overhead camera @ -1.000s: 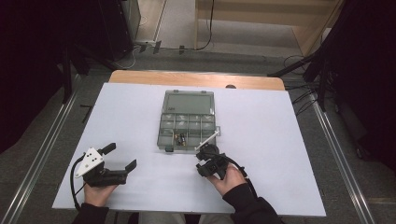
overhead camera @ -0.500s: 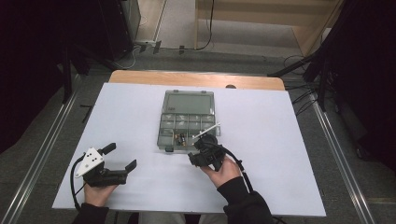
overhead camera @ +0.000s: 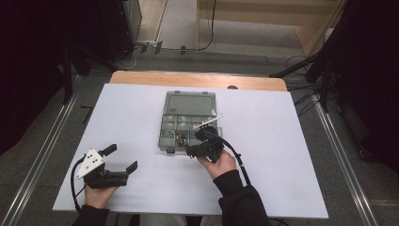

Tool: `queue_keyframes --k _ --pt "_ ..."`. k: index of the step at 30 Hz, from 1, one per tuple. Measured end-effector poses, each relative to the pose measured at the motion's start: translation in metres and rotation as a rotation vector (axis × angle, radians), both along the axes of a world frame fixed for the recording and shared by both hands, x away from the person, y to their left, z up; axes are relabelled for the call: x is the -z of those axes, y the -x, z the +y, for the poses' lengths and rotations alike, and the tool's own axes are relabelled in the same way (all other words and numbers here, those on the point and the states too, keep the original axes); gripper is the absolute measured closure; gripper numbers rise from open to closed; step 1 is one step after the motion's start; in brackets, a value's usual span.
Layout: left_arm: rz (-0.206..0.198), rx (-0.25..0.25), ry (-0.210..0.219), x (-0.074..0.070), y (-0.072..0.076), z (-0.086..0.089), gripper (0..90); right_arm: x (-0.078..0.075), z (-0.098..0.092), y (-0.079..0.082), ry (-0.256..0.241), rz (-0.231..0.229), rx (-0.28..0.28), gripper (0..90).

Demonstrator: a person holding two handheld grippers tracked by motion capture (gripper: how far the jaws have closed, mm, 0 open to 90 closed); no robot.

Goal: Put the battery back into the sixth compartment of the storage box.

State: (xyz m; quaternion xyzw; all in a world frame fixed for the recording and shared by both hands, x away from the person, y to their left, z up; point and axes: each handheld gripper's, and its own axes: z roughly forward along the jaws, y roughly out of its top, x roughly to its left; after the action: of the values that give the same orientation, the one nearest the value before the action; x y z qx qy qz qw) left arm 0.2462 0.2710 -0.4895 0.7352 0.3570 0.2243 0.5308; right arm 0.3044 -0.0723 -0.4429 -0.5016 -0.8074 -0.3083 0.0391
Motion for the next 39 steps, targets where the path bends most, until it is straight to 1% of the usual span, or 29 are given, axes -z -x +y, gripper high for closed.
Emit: queue_keyframes --k 2,7,8,10,11,12,13,14,17,18,19,21,22,24,27,29,31,32,33,34,35,36,37,39 --pt "0.000 0.001 0.001 0.000 0.000 0.000 0.0 0.001 0.000 -0.002 -0.011 -0.004 0.003 77.8" --pt "-0.001 0.000 0.000 0.000 0.000 0.000 0.0 0.000 0.000 -0.007 -0.052 -0.004 0.036 77.8" --pt "-0.001 0.000 0.000 0.000 0.000 0.000 0.0 0.000 0.000 -0.009 -0.068 -0.001 0.047 77.8" --pt "0.000 0.000 0.000 0.000 0.000 0.000 0.0 -0.001 -0.001 -0.015 -0.129 0.006 0.084 77.8" --pt "-0.001 0.000 0.000 0.000 0.000 0.000 0.0 0.000 -0.001 -0.017 -0.160 0.013 0.094 77.8" --pt "-0.001 0.000 0.000 0.000 0.000 0.000 0.0 0.000 -0.001 -0.017 -0.160 0.013 0.094 77.8" --pt "-0.001 0.000 0.001 0.000 0.000 0.000 0.0 0.000 -0.001 -0.019 -0.192 0.018 0.102 77.8" --pt "-0.001 0.001 0.000 0.000 0.000 0.000 0.0 0.001 -0.001 -0.021 -0.211 0.026 0.107 77.8" --pt "-0.002 0.002 -0.001 0.000 0.000 0.000 0.0 0.005 0.000 -0.024 -0.245 0.045 0.133 77.8" --pt "-0.001 0.001 0.000 0.000 0.000 0.000 0.0 0.005 0.000 -0.024 -0.245 0.045 0.133 77.8" --pt "-0.001 0.001 0.000 0.000 0.000 0.000 0.0 0.005 0.001 -0.025 -0.251 0.048 0.146 77.7" --pt "-0.001 0.001 0.001 0.000 0.000 0.000 0.0 0.006 0.000 -0.028 -0.280 0.054 0.160 77.7" --pt "-0.001 0.001 0.001 0.000 0.000 0.000 0.0 0.006 0.001 -0.031 -0.284 0.058 0.175 77.8" --pt "-0.001 0.001 0.001 0.000 0.000 0.000 0.0 0.007 0.002 -0.032 -0.286 0.056 0.181 77.8" --pt "-0.001 0.001 -0.002 0.000 -0.001 0.000 0.0 0.007 0.003 -0.035 -0.291 0.068 0.191 77.7" --pt "-0.001 0.001 0.000 0.000 0.000 0.000 0.0 0.007 0.004 -0.037 -0.288 0.064 0.198 77.7" --pt "-0.002 0.001 -0.001 0.000 -0.001 -0.001 0.0 0.006 0.007 -0.040 -0.257 0.058 0.184 77.5" --pt "-0.002 0.001 -0.001 0.000 -0.001 -0.001 0.0 0.006 0.007 -0.040 -0.257 0.058 0.184 77.5" --pt "-0.002 0.002 -0.001 0.000 -0.001 0.000 0.0 0.006 0.009 -0.041 -0.240 0.052 0.183 77.0" --pt "-0.002 0.002 -0.002 0.000 -0.001 0.000 0.0 0.007 0.011 -0.043 -0.231 0.056 0.186 71.2" --pt "-0.002 0.001 0.000 0.000 -0.001 0.000 0.0 0.008 0.011 -0.044 -0.238 0.062 0.192 61.5" --pt "-0.002 0.002 -0.001 0.000 -0.001 0.000 0.0 0.009 0.012 -0.045 -0.241 0.079 0.199 54.4" --pt "-0.003 0.002 -0.001 0.000 -0.001 0.000 0.0 0.010 0.012 -0.045 -0.234 0.085 0.198 50.8" --pt "-0.003 0.002 -0.005 0.000 -0.001 0.000 0.0 0.009 0.013 -0.044 -0.203 0.065 0.195 45.0"
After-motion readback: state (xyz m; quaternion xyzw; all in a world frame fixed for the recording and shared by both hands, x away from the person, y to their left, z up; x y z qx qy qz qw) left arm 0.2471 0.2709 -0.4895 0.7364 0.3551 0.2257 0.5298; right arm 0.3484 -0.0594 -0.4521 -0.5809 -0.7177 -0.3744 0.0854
